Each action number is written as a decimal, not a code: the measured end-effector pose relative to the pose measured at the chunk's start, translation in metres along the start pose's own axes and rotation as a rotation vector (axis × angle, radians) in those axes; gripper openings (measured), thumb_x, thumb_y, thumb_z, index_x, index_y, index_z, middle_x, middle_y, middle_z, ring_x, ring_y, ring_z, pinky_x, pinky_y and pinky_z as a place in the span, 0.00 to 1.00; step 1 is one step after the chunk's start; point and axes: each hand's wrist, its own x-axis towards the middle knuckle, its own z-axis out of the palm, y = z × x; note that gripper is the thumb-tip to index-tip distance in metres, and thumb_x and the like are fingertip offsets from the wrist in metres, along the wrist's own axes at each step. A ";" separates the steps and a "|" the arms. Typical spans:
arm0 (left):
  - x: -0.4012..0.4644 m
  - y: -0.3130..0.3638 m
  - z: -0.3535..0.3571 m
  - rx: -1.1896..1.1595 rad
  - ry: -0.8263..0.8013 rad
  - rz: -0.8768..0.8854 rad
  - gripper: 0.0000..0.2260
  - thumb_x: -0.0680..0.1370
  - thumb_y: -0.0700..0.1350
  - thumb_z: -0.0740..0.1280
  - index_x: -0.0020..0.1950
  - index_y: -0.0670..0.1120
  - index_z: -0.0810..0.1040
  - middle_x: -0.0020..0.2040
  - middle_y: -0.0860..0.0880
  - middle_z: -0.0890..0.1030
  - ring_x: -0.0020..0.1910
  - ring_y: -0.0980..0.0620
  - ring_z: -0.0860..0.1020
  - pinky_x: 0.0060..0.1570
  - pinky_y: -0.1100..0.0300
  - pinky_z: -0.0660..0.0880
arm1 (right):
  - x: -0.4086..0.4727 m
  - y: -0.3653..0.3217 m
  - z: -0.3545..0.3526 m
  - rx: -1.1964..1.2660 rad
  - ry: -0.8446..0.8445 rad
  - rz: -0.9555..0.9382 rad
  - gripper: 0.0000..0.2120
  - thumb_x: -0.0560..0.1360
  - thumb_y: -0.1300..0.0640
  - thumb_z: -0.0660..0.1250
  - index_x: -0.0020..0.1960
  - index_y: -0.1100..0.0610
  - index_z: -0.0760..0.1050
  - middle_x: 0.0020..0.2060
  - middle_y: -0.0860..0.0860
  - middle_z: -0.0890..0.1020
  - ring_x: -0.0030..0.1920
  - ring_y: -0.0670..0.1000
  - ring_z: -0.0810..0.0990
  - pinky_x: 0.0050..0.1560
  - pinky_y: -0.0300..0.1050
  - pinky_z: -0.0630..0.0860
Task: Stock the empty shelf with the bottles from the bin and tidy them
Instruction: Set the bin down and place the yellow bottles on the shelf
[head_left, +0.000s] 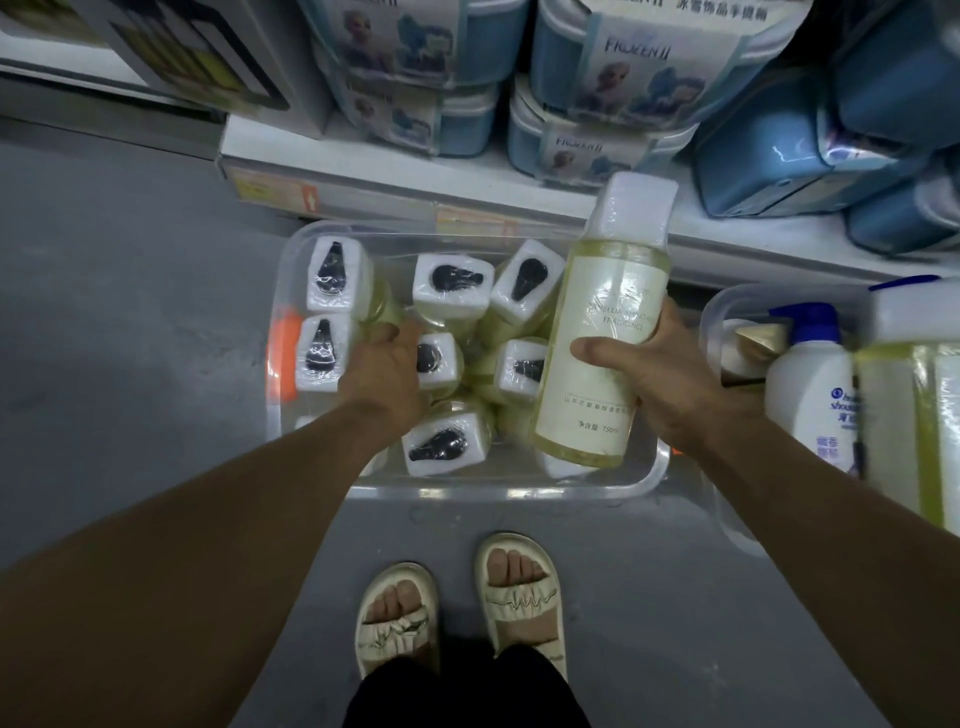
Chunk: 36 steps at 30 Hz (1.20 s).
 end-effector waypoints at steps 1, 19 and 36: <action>0.003 0.000 0.001 0.005 0.022 0.012 0.33 0.71 0.42 0.73 0.72 0.48 0.62 0.66 0.46 0.69 0.62 0.43 0.71 0.52 0.52 0.73 | 0.002 0.002 0.001 0.004 -0.001 0.001 0.33 0.65 0.65 0.77 0.65 0.55 0.67 0.53 0.52 0.81 0.52 0.52 0.82 0.48 0.52 0.80; -0.028 0.014 -0.049 0.062 0.170 0.154 0.19 0.71 0.38 0.69 0.61 0.43 0.72 0.54 0.45 0.76 0.52 0.43 0.77 0.43 0.56 0.69 | -0.021 -0.019 0.001 0.020 0.037 0.045 0.31 0.64 0.62 0.78 0.62 0.52 0.67 0.52 0.52 0.80 0.52 0.55 0.81 0.52 0.58 0.79; -0.106 0.047 -0.194 0.008 0.200 0.151 0.14 0.71 0.48 0.73 0.48 0.46 0.70 0.52 0.45 0.75 0.52 0.42 0.76 0.47 0.55 0.70 | -0.110 -0.124 0.000 0.010 0.050 0.021 0.30 0.64 0.65 0.77 0.61 0.53 0.67 0.52 0.51 0.80 0.51 0.54 0.81 0.53 0.56 0.78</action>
